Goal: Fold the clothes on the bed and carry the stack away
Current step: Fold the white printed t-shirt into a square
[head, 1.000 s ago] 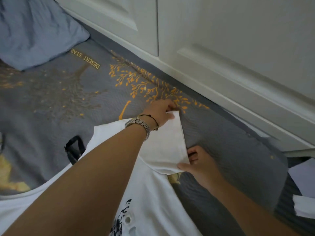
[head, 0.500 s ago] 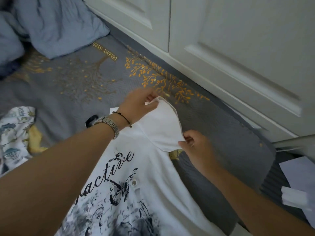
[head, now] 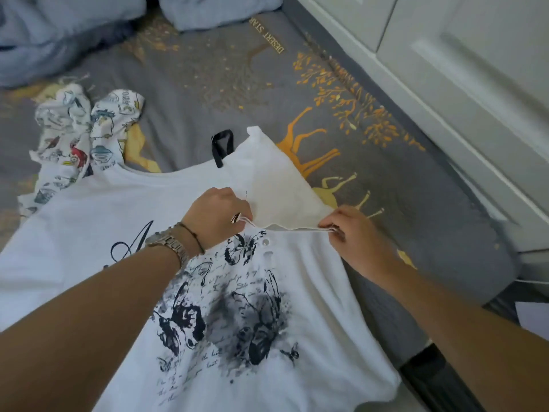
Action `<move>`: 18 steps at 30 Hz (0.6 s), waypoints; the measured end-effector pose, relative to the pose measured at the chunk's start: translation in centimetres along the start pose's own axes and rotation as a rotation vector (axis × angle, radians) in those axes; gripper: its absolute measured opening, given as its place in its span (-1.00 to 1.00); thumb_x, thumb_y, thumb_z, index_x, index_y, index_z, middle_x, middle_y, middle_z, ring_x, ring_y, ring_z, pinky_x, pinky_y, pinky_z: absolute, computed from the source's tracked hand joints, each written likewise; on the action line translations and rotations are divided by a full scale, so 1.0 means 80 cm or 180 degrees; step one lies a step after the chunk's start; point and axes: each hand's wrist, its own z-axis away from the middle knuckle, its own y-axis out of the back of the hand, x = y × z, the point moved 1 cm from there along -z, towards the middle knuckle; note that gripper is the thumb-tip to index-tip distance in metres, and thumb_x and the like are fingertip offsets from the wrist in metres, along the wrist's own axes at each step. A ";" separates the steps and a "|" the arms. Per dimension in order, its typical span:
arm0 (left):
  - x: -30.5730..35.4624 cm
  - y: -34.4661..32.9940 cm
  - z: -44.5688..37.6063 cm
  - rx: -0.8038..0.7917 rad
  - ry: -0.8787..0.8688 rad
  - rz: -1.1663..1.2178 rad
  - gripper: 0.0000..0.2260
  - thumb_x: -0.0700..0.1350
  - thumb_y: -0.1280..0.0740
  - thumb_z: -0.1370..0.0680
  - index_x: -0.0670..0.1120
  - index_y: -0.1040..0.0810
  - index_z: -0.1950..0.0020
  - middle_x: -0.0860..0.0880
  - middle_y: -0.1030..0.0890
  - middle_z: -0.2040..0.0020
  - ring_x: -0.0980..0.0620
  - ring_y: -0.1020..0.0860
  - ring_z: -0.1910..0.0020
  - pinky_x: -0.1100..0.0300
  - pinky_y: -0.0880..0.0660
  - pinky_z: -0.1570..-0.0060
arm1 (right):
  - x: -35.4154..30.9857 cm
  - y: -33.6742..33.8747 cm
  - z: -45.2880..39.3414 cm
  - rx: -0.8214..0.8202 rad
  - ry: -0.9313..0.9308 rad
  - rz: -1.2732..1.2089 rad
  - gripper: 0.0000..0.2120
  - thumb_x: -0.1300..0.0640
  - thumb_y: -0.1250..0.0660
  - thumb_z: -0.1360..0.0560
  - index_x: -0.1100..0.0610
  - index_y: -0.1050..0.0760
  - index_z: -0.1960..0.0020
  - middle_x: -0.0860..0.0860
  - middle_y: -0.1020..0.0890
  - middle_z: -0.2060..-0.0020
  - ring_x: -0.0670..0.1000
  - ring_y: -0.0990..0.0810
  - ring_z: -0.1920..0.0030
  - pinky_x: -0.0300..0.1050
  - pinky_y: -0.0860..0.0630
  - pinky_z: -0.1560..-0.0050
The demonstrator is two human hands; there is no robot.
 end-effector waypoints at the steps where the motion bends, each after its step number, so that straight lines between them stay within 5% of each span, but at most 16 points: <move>1: -0.002 -0.013 0.007 -0.0025 0.0102 -0.0032 -0.87 -0.14 -0.34 -0.44 0.02 -0.64 0.08 -0.05 -0.63 0.16 -0.04 -0.55 0.04 0.11 -0.39 -0.01 | 0.001 -0.006 0.002 -0.0056 0.0046 0.0036 -0.77 0.45 -0.31 -0.35 0.26 -0.62 0.06 0.13 -0.59 0.11 0.15 -0.55 0.04 -0.01 -0.49 0.07; 7: -0.003 -0.054 0.032 0.0263 0.0265 -0.0178 -0.86 -0.22 -0.34 -0.44 -0.03 -0.66 0.11 -0.06 -0.63 0.30 -0.07 -0.57 0.20 0.16 -0.39 0.17 | 0.007 -0.037 0.013 -0.0397 0.0054 0.0139 -0.77 0.43 -0.31 -0.42 0.30 -0.59 -0.05 0.17 -0.56 0.00 0.18 -0.48 -0.07 -0.22 -0.30 -0.01; 13: 0.004 -0.038 0.038 -0.0726 0.0812 -0.0046 -0.76 0.02 -0.19 -0.56 0.08 -0.56 -0.17 0.04 -0.56 -0.24 -0.02 -0.54 -0.11 0.08 -0.51 -0.08 | -0.005 -0.015 0.004 -0.1112 -0.0122 0.0351 -0.72 0.33 -0.27 -0.46 0.24 -0.53 -0.16 0.16 -0.53 -0.13 0.14 -0.49 -0.17 -0.12 -0.39 -0.13; 18: 0.019 0.019 0.072 -0.0803 0.1009 -0.0388 -0.79 -0.01 -0.17 -0.57 0.08 -0.55 -0.12 0.05 -0.60 -0.14 0.01 -0.54 -0.11 0.11 -0.48 -0.06 | -0.046 0.042 -0.003 -0.1398 -0.0189 0.1412 -0.73 0.16 -0.19 -0.52 0.12 -0.43 -0.20 0.11 -0.51 -0.15 0.16 -0.49 -0.18 0.02 -0.46 -0.10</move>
